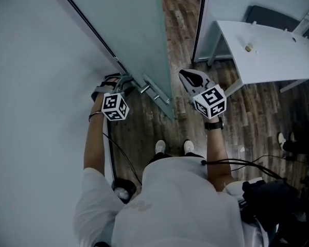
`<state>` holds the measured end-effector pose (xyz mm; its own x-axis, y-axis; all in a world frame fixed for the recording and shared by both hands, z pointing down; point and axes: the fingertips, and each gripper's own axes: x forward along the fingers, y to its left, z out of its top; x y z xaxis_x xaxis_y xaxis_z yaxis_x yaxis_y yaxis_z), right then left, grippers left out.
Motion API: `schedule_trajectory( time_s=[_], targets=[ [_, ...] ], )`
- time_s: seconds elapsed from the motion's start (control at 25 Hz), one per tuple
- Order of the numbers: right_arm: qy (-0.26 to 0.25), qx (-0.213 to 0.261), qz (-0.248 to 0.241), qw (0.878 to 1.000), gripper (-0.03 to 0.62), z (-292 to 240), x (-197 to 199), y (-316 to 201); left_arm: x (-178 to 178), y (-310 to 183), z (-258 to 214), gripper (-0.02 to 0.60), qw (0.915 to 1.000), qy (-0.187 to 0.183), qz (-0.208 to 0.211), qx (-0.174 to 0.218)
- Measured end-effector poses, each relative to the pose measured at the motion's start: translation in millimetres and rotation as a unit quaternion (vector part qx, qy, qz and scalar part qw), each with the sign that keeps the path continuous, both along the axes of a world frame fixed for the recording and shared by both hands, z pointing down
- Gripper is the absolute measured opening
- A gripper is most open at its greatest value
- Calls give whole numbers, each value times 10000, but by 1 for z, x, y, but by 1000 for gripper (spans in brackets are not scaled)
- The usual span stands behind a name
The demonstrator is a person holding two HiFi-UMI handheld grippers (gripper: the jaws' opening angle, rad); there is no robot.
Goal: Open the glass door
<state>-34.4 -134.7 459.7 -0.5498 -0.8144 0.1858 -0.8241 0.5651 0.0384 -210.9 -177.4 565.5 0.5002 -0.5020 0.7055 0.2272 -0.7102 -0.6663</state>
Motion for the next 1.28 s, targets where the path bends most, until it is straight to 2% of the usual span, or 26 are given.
schedule_trajectory(
  time_s=[0.12, 0.2, 0.24, 0.28, 0.36, 0.44, 0.52, 0.6, 0.64, 0.72, 0.8, 0.88, 1.04, 1.12, 1.28],
  targets=[
    [205, -104, -548, 9982, 3, 15, -26, 7, -21, 18, -4, 155, 9933, 844, -777, -112],
    [422, -157, -928, 9947, 3, 23, -42, 9, -36, 30, -3, 155, 9814, 1366, -1332, -206],
    [532, -159, -1099, 9924, 3, 25, -48, 8, -42, 35, -5, 153, 9715, 1699, -1626, -286],
    [625, -160, -1265, 9899, 3, 27, -55, 7, -47, 38, -9, 153, 9588, 2069, -1911, -377],
    [728, -294, -1604, 9839, 7, 34, -71, 10, -61, 46, -17, 153, 9262, 2814, -2456, -520],
    [790, -552, -1928, 9765, 50, 47, -89, 18, -79, 55, -24, 142, 8882, 3438, -2998, -555],
    [837, -629, -2217, 9695, 108, 56, -110, 27, -100, 66, -29, 102, 8450, 4009, -3494, -562],
    [631, -584, -2490, 9647, 127, 55, -132, 37, -120, 80, -30, 42, 8033, 4490, -3874, -542],
    [463, -555, -2620, 9624, 130, 52, -142, 42, -127, 86, -31, 21, 7870, 4667, -4003, -505],
    [361, -521, -2805, 9578, 130, 48, -156, 49, -137, 99, -38, 3, 7633, 4922, -4164, -417],
    [620, -441, -2813, 9566, 130, 49, -168, 51, -145, 110, -47, 3, 7448, 5150, -4228, -366],
    [889, -357, -2769, 9561, 130, 53, -179, 47, -151, 117, -54, 3, 7329, 5321, -4228, -321],
    [1396, -259, -2727, 9516, 130, 63, -193, 33, -154, 116, -64, 3, 7209, 5550, -4146, -214],
    [1552, -234, -2760, 9483, 130, 67, -204, 31, -159, 114, -69, 3, 7210, 5573, -4115, -157],
    [1872, -238, -2879, 9389, 130, 85, -229, 31, -177, 116, -65, 3, 7284, 5455, -4146, -33]
  ],
)
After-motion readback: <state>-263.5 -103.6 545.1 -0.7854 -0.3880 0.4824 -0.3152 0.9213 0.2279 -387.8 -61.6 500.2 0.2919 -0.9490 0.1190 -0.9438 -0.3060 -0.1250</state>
